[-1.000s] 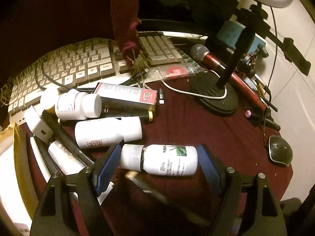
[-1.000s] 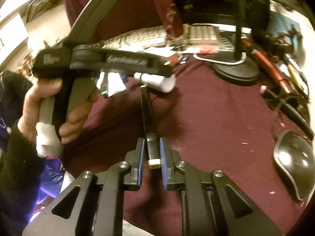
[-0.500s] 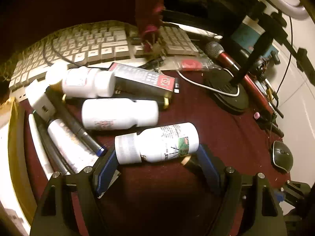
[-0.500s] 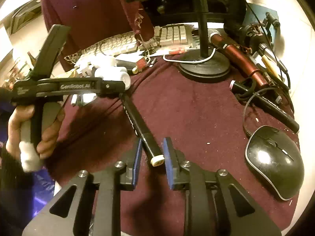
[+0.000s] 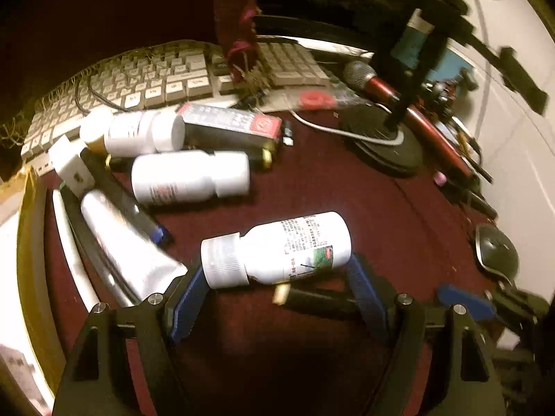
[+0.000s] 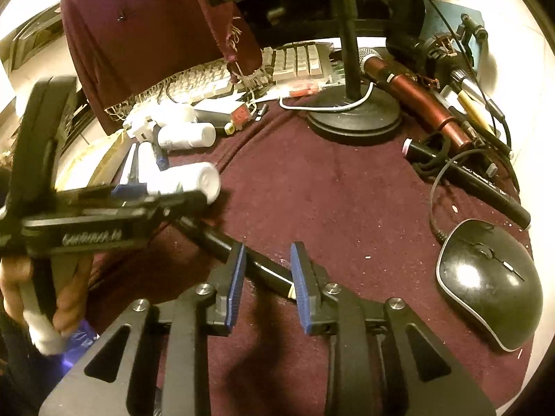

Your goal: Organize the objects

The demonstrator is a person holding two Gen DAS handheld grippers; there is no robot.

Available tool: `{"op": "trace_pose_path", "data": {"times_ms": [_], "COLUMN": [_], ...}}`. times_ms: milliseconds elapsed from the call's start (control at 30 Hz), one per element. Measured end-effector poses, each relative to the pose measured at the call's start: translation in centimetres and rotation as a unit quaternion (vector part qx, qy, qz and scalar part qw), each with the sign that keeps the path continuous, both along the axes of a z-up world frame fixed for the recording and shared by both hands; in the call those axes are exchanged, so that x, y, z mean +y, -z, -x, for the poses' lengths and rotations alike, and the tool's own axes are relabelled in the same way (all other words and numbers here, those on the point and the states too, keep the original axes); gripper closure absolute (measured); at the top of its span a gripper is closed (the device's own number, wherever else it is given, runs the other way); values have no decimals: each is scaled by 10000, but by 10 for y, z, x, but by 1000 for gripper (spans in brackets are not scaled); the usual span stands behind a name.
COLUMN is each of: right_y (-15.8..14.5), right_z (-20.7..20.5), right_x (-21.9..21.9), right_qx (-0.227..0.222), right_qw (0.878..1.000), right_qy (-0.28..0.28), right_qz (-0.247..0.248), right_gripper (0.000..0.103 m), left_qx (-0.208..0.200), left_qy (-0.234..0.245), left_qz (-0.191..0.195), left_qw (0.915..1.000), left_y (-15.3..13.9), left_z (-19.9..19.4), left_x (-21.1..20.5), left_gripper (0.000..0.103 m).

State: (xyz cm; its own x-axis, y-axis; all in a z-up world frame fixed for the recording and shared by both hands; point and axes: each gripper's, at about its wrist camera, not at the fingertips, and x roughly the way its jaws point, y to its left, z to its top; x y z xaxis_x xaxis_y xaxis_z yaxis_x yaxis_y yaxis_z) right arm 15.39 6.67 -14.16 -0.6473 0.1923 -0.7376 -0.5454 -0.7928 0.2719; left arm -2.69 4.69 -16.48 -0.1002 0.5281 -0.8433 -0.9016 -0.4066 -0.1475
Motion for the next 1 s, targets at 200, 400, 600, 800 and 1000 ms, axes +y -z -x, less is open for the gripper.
{"op": "trace_pose_path", "data": {"times_ms": [200,400,600,800,1000], "right_y": [2,4,4,4,3], "right_z": [6,12,16,19,23], "right_x": [-5,-5,-8,-11,-19], "right_qx": [-37,-112,-139,-165,-174], "right_qw": [10000,9999,9999,9998,9997], "right_qy": [-61,-49,-77,-82,-149], "right_qz": [12,5,-10,-39,-112], "right_gripper": [79,69,68,65,61], "left_qx": [-183,-25,44,68,71], "left_qy": [-40,-119,-102,-314,-540], "left_qz": [-91,-421,-184,-279,-354], "left_qw": [9998,9990,9998,9991,9979], "left_y": [0,-10,6,6,5], "left_z": [-9,0,0,-11,-17], "left_x": [-22,-11,3,-20,-41], "left_gripper": [30,28,29,30,30]}}
